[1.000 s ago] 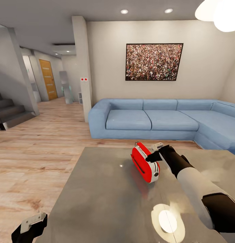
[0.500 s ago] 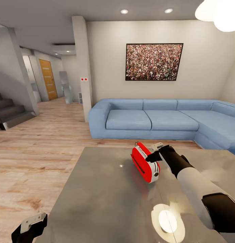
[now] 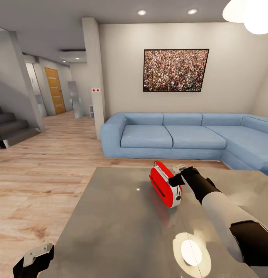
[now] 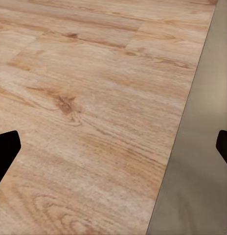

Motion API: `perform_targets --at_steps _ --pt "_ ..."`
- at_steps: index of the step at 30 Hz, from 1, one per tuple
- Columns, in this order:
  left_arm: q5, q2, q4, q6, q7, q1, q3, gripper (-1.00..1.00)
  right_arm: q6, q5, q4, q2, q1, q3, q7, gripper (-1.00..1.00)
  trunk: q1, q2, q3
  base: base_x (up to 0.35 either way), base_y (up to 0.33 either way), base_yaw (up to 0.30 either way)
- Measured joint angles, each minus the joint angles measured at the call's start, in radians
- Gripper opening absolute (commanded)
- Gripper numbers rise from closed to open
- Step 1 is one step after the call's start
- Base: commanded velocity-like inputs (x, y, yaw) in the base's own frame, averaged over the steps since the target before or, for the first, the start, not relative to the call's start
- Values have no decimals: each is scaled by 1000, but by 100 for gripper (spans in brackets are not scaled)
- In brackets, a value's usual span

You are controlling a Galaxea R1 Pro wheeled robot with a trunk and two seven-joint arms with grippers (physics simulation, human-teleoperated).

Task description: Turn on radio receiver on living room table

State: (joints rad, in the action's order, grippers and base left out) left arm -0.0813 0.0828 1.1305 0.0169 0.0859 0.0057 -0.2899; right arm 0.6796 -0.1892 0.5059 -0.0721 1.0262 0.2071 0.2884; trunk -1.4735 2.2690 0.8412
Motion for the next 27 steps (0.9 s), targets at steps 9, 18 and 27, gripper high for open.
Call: perform_targets --at_steps 9,18,27 --pt "0 0 0 0 0 -1 0 100 0 0 -5 0 0 0 0 -100 0 0 0 0 0 0" --pt "0 0 0 0 0 0 0 100 0 -1 -5 0 0 0 0 -100 0 0 0 0 0 0" --pt "6 -2 -18 0 -2 0 3 100 0 -3 -6 1 0 0 0 -100 0 0 0 0 0 0"
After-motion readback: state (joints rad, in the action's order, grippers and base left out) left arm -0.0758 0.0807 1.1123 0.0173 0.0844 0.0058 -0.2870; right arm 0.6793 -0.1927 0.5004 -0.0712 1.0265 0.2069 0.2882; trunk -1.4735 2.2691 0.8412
